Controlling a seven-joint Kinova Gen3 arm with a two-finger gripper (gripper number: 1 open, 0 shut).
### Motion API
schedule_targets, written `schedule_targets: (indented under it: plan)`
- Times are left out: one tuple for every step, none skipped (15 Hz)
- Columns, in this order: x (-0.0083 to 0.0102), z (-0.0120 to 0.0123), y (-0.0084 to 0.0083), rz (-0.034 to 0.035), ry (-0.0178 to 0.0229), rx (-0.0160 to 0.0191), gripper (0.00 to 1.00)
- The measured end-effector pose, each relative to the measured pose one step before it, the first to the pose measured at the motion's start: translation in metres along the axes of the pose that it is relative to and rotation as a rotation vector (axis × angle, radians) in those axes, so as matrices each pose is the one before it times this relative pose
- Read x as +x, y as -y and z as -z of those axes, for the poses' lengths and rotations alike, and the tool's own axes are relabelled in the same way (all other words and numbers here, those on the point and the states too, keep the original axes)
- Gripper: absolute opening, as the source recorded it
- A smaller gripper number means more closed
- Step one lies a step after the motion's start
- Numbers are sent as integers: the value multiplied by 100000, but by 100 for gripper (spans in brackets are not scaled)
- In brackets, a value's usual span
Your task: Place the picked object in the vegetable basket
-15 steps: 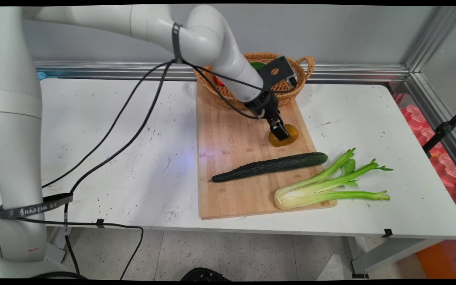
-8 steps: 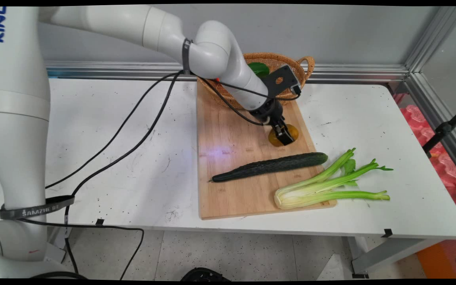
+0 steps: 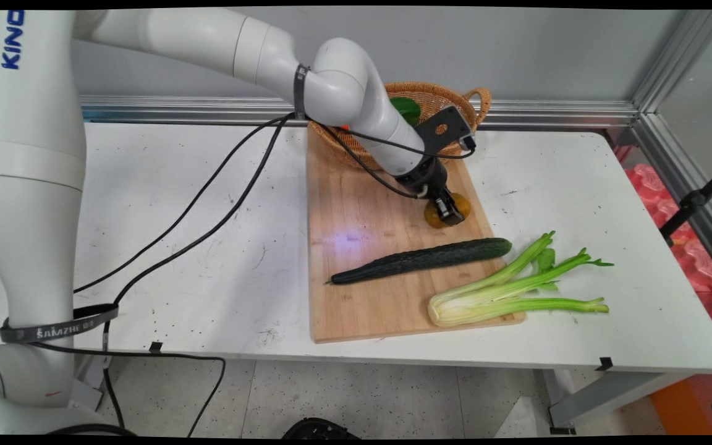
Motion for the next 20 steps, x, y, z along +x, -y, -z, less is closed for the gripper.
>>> schedule_targets:
  plan:
    - [237,263,76,22,-263,-230,0]
    - [363,560,172,-43,-382,-315,0]
    - [561,813,241,-408,-582,-383,0]
    - [488,666,177,-466,-507,-396,0]
    - [617,841,283,-814,-635,-418,0]
    - [352,476,192,-583,-412,-185,0]
    - [533,688,377,-884,-676,-116,0]
    - [371,449,279,-760,-505,25,0]
    - [561,604,541,-1060,-844,198,0]
    - [611,617,750,-1279,-966,466,0]
    - [578,518,864,-1273,-953,685,0]
    - [487,449,983,-1076,-919,904,0]
    - [342,286,886,-1096,-641,813,0]
    - [182,174,611,-686,-379,600,0]
    - [229,169,956,-956,-526,970,0]
    - [131,66,622,-693,-267,644,0]
    - [84,38,806,-780,-265,804,0]
    - [31,19,792,-696,-203,820,0]
    - [-14,-78,959,-748,-204,964,0]
    - [-19,-80,609,-489,-91,577,0]
